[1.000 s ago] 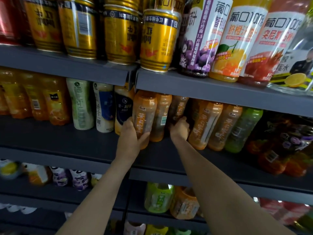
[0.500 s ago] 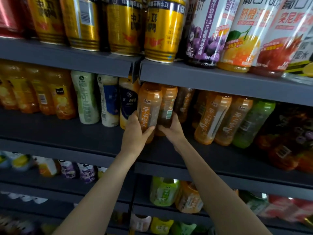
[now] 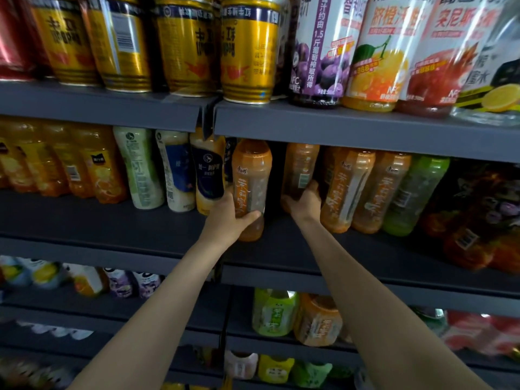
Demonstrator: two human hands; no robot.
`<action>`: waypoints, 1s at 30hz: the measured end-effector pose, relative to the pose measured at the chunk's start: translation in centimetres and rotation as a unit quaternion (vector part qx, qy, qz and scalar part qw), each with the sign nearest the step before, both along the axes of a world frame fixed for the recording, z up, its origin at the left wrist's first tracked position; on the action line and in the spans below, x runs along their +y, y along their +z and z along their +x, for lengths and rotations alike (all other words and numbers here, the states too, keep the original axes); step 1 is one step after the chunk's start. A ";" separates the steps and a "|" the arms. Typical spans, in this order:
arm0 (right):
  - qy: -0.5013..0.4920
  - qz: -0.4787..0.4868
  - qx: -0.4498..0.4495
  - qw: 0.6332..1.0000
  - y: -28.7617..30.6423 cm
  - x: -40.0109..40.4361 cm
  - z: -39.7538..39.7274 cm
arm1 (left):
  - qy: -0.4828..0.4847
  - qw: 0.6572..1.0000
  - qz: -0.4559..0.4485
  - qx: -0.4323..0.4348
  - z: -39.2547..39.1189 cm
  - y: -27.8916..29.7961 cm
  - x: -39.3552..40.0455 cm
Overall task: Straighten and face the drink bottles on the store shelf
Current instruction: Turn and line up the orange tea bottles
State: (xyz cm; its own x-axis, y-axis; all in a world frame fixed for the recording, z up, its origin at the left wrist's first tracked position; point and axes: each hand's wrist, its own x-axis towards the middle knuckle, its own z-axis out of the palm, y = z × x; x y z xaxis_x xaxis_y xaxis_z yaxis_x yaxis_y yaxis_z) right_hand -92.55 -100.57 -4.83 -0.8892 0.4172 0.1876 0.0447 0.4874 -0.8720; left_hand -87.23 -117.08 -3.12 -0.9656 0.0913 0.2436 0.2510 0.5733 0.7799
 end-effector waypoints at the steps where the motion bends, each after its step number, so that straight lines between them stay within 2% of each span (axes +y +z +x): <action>1: 0.006 0.008 -0.016 1.000 0.0 0.2 -0.1 | -0.005 1.000 0.003 -0.002 0.1 0.1 0.4; 4: 0.004 0.025 -0.020 0.999 -0.6 0.2 1.4 | -0.015 1.000 0.016 -0.021 0.4 0.3 1.7; 8: 0.010 0.072 0.128 0.989 -1.7 0.8 6.8 | -0.024 0.999 0.015 -0.037 0.1 0.5 3.2; 10: -0.025 0.097 0.210 0.973 -1.5 1.9 8.8 | -0.030 0.998 0.023 -0.049 -0.2 0.6 4.1; 12: -0.075 0.104 0.246 0.961 -0.7 3.4 9.6 | -0.041 0.997 0.038 -0.055 -0.3 0.5 5.3; 14: -0.097 0.085 0.211 0.969 -0.3 4.6 9.3 | -0.044 0.997 0.046 -0.053 -0.5 0.4 6.6; 17: -0.075 0.077 0.114 0.988 -0.5 5.4 8.0 | -0.032 0.998 0.047 -0.041 -0.8 0.3 8.4; 23: -0.093 0.065 0.077 0.991 -1.2 4.9 5.9 | -0.004 0.999 0.027 -0.017 -1.9 -0.3 9.9; 30: -0.088 0.127 0.036 0.987 -1.0 5.4 5.2 | 0.023 0.999 0.023 -0.013 -3.0 -0.4 11.0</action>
State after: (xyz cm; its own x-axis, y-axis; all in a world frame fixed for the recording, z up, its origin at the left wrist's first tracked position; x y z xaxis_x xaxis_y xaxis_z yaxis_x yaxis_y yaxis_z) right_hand -87.30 -95.19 -5.85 -0.7876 0.4952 0.3668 0.0903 0.6814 -0.7263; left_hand -90.26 -106.04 -3.53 -0.9744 0.0353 0.2220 0.2047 0.5473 0.8115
